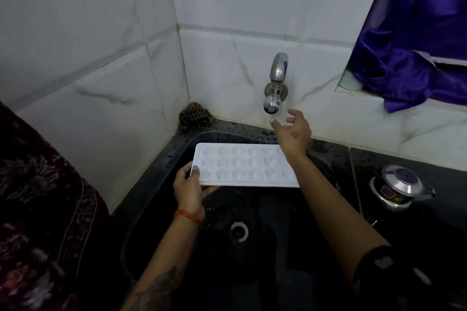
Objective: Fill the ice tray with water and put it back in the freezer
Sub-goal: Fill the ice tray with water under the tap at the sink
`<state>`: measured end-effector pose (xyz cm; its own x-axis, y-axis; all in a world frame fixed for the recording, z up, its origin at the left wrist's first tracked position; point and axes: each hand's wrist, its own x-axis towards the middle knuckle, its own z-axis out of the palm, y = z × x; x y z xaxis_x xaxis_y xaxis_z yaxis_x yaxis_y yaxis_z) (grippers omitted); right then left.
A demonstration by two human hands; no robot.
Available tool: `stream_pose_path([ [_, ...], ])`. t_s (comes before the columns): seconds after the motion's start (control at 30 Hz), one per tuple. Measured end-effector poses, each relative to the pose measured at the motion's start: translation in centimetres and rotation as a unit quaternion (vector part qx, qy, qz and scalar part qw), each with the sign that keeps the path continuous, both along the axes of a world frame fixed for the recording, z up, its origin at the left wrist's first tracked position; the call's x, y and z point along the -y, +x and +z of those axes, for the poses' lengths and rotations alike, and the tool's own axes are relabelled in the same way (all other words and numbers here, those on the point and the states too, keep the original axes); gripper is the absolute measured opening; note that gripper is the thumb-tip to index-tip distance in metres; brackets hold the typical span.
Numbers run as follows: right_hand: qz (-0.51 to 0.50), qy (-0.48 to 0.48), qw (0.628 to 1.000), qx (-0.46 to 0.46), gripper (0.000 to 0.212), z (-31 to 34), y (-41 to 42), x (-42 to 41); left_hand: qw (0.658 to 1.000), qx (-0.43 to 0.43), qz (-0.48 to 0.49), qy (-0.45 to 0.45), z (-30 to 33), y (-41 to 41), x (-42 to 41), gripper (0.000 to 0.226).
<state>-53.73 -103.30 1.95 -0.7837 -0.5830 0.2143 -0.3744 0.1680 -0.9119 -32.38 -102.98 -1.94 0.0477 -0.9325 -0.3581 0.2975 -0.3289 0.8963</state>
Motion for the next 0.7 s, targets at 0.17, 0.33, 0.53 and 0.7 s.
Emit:
stream_pose_path([
  [0.17, 0.032, 0.089, 0.994, -0.051, 0.073, 0.2, -1.3, 4.2, 1.0, -0.004, 0.006, -0.003, 0.1, -0.3, 1.4, 0.021],
  [0.33, 0.064, 0.123, 0.979, -0.152, 0.065, -0.3, -2.0, 6.2, 1.0, -0.002, 0.003, 0.008, -0.2, -0.7, 2.3, 0.015],
  [0.53, 0.116, 0.161, 0.932, -0.304, 0.046, -0.1, -3.2, 6.2, 1.0, 0.007, 0.0, 0.013, -0.6, -0.9, 3.0, 0.016],
  [0.7, 0.116, 0.128, 0.968, -0.18, 0.026, 0.5, -2.8, 6.5, 1.0, 0.006, -0.001, 0.012, -0.4, -1.1, 3.2, 0.016],
])
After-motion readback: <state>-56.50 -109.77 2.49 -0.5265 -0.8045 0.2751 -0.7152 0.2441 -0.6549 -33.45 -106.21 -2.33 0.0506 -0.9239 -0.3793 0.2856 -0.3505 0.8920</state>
